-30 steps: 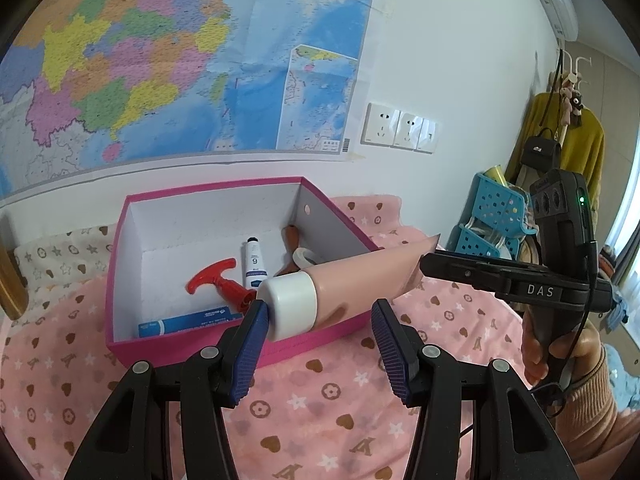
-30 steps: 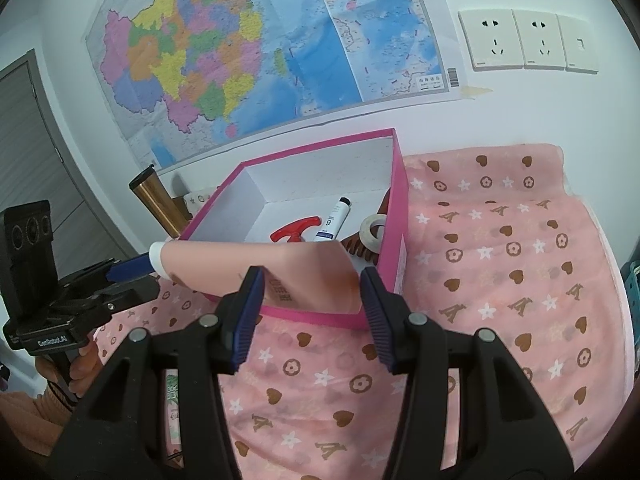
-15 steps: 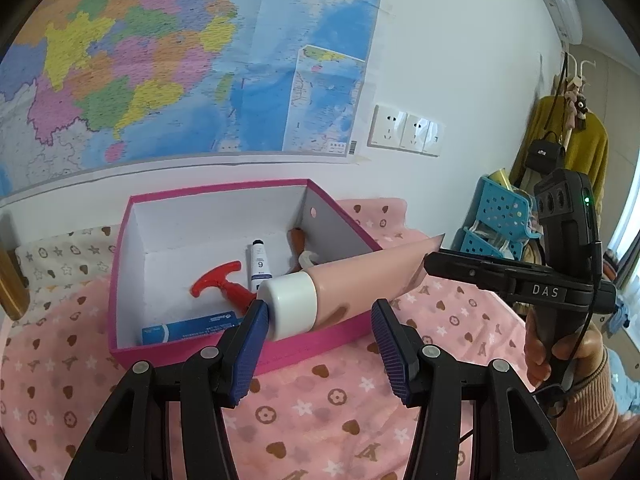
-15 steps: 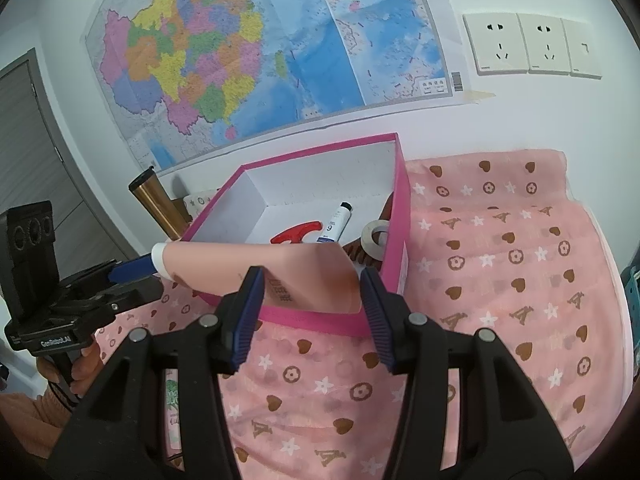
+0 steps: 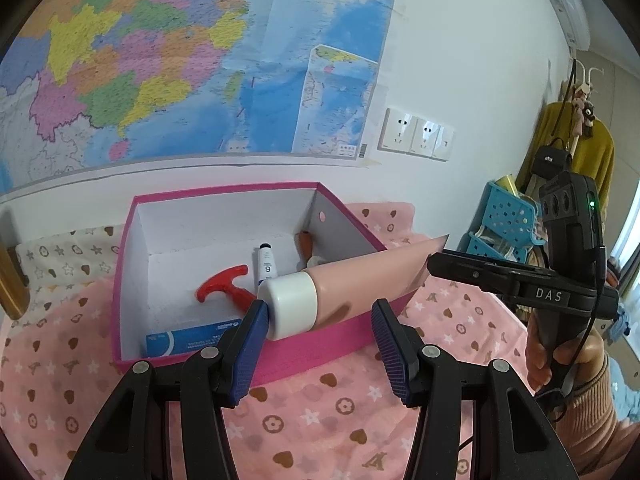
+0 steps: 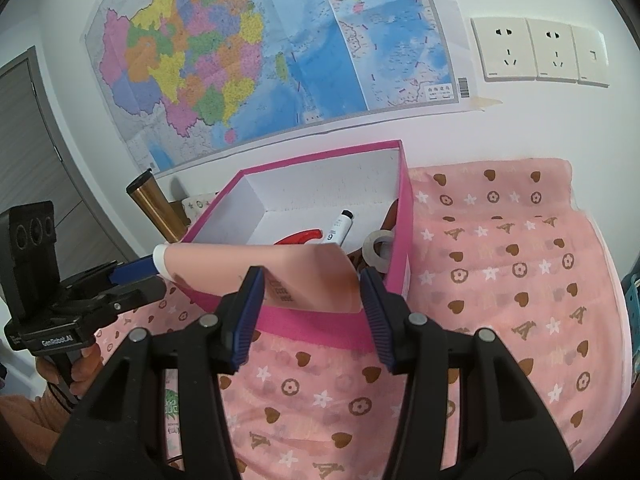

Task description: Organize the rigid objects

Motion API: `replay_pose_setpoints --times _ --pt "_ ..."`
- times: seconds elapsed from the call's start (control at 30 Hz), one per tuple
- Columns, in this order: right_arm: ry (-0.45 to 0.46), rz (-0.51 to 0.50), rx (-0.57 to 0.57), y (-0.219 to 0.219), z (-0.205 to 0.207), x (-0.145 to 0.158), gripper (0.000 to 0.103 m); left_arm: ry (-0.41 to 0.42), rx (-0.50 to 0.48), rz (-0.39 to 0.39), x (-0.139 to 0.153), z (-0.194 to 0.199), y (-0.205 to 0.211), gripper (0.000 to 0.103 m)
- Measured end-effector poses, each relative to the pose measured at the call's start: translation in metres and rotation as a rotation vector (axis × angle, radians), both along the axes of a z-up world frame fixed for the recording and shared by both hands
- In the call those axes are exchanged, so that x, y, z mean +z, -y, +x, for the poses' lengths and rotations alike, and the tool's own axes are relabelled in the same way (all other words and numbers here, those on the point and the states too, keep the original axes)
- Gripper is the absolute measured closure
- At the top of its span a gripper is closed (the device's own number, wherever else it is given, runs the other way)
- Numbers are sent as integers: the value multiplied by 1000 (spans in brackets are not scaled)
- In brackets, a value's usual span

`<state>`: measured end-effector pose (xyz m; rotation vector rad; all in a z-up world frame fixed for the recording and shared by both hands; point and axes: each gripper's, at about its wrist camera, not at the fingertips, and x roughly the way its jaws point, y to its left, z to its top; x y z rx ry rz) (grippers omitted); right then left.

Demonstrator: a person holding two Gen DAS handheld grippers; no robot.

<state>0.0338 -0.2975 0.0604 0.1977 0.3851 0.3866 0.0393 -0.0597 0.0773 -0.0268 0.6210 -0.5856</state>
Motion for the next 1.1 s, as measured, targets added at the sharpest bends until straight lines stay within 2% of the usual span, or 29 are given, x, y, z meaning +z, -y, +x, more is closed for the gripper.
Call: replay_pose_setpoints --times 1.1 --pt "-32 -22 -16 -2 27 1 51 -70 25 1 -17 32 2 49"
